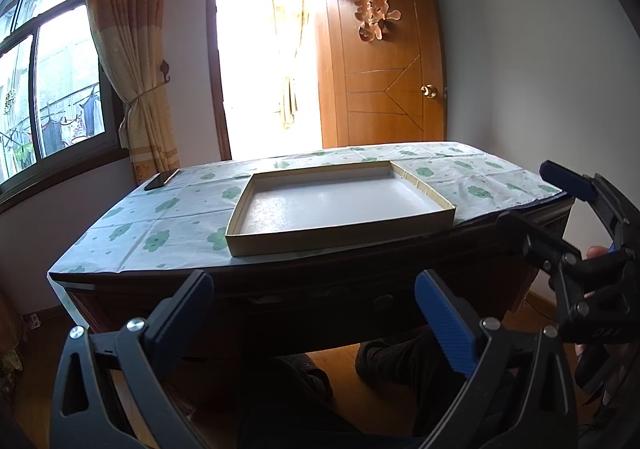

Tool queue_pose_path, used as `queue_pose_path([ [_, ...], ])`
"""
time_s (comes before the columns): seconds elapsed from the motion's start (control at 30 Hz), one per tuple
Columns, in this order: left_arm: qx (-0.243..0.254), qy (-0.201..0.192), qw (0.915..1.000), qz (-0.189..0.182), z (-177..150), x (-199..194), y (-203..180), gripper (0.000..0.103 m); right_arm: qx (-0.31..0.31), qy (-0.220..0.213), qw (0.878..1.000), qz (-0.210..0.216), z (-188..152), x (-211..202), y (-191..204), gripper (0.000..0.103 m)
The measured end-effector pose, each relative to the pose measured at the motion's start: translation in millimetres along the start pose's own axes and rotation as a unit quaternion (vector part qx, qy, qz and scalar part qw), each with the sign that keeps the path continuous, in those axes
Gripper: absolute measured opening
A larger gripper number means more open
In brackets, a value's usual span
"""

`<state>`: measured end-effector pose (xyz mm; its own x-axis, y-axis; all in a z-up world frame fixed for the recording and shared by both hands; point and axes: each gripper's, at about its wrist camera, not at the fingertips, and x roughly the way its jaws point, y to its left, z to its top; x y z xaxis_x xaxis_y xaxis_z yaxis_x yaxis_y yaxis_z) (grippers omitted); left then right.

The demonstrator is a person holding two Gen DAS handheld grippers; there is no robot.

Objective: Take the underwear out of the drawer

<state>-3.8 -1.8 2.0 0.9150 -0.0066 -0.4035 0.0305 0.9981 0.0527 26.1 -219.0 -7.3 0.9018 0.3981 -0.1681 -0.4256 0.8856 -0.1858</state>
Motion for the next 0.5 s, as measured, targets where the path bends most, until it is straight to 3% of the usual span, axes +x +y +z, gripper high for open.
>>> queue_pose_path([
  [0.5, -0.003, 0.001, 1.0000, 0.001, -5.7, 8.5, 5.6, 0.103, 0.003, 0.002, 1.000, -0.003, -5.3, -0.4, -1.0, 0.102],
])
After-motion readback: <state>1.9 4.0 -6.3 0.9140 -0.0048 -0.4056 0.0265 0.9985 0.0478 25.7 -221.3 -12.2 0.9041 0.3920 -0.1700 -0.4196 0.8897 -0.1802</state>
